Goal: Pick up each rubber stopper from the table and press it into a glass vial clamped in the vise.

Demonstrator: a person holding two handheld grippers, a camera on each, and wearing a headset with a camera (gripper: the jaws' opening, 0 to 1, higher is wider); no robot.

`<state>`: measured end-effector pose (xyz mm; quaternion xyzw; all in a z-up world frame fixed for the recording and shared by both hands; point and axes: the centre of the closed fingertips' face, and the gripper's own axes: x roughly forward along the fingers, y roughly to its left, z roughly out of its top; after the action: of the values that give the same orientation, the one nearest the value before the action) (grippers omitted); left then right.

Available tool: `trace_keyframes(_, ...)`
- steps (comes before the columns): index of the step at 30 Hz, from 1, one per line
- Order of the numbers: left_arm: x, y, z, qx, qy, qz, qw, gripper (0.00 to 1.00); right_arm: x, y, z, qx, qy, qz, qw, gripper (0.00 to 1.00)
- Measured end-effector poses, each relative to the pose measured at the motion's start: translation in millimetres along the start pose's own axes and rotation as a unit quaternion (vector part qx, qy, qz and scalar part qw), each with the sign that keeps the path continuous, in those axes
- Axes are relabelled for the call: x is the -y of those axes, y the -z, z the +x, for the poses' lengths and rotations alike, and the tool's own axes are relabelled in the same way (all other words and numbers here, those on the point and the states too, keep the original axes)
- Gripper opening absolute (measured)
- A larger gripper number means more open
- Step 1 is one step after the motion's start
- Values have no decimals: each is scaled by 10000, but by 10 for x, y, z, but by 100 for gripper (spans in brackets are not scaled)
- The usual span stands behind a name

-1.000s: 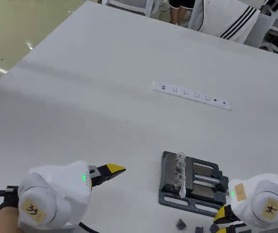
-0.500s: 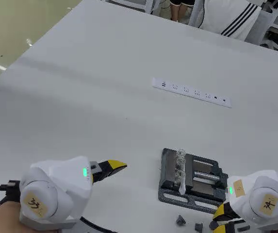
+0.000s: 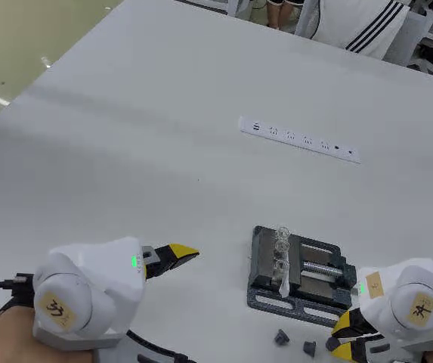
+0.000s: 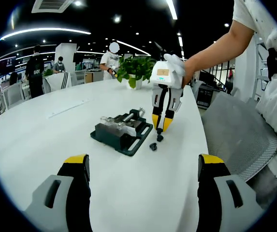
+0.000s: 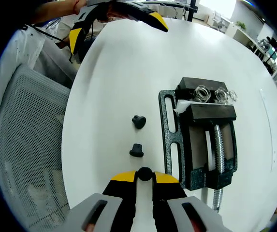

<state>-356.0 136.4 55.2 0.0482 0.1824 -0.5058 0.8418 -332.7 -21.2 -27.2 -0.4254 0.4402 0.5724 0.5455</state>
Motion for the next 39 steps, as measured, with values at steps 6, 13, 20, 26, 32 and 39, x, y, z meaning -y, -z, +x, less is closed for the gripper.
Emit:
trace_keyframes(6,-9,12,-7,6,0,-9,10000,92,11,-7,-10,23,-5,15,10000,7)
trace_keyframes(13,-3,12,-9,16,7,-4,10000,92,16,-54,-118,125,54,-69,9999,7)
trace_keyframes(20,12,3,7,44,25,-3,10000,92,37,-143,-301,246,141,-131,9995,7)
trace_keyframes(26,24,-23,18,71,47,20,10000,92,118,-252,-493,355,187,-63,9992,7)
trace_keyframes(32,19,-43,23,97,54,37,9999,92,242,-400,-670,453,229,-15,9987,7)
trace_keyframes(39,-3,-49,37,102,65,53,9999,92,534,-616,-831,554,371,35,9978,7)
